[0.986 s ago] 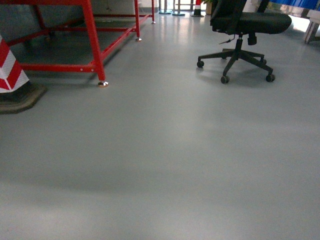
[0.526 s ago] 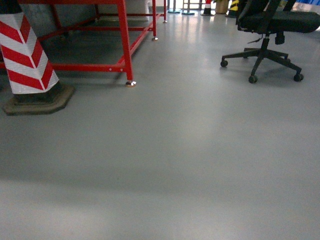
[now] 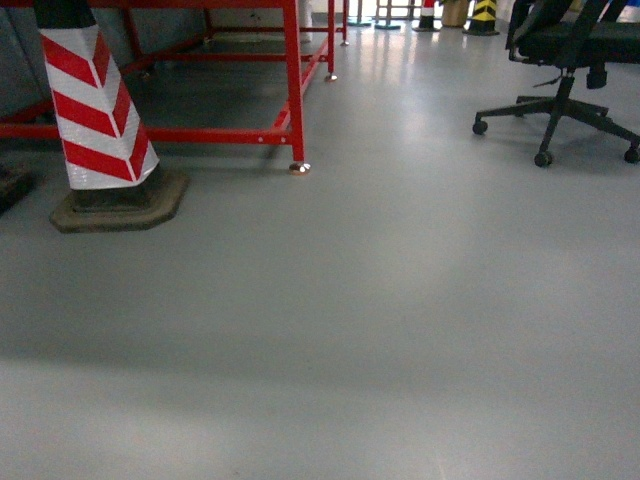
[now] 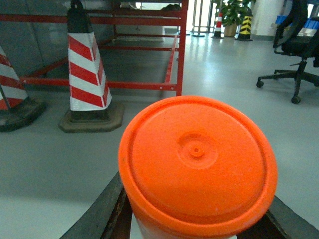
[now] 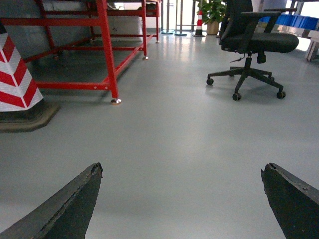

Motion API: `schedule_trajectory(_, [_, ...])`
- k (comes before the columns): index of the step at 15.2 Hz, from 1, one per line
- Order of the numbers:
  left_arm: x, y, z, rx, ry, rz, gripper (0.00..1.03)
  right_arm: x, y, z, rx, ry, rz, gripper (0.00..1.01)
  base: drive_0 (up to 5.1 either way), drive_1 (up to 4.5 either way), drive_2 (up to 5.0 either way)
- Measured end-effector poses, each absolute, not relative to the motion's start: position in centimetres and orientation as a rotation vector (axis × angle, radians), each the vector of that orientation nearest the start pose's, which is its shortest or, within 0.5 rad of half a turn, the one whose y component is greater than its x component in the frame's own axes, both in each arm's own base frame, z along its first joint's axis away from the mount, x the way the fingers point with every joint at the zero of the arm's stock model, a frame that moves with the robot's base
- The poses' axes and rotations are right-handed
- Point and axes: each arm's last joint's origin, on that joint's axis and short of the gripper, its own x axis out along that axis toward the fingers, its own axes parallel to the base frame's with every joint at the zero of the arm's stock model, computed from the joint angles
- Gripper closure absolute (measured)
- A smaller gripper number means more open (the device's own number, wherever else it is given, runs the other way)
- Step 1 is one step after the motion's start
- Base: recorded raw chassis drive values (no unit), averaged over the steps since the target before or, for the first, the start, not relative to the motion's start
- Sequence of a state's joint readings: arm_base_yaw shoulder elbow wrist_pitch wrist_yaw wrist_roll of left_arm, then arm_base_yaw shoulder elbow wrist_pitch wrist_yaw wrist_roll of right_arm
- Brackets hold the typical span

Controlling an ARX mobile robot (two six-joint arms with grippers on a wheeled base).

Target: Pick capacitor and pack into box

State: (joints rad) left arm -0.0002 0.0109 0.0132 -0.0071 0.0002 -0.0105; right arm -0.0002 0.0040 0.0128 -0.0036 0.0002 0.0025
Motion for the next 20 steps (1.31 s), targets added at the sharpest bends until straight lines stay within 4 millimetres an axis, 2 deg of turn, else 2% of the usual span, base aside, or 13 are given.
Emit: schedule_trajectory(20, [9.76,0.00,16.65,-0.010,0.005,0.000,0.58,9.72,0.00,16.75,0.002,-0.008,-0.001,0.03,-5.0,2.42,2.4])
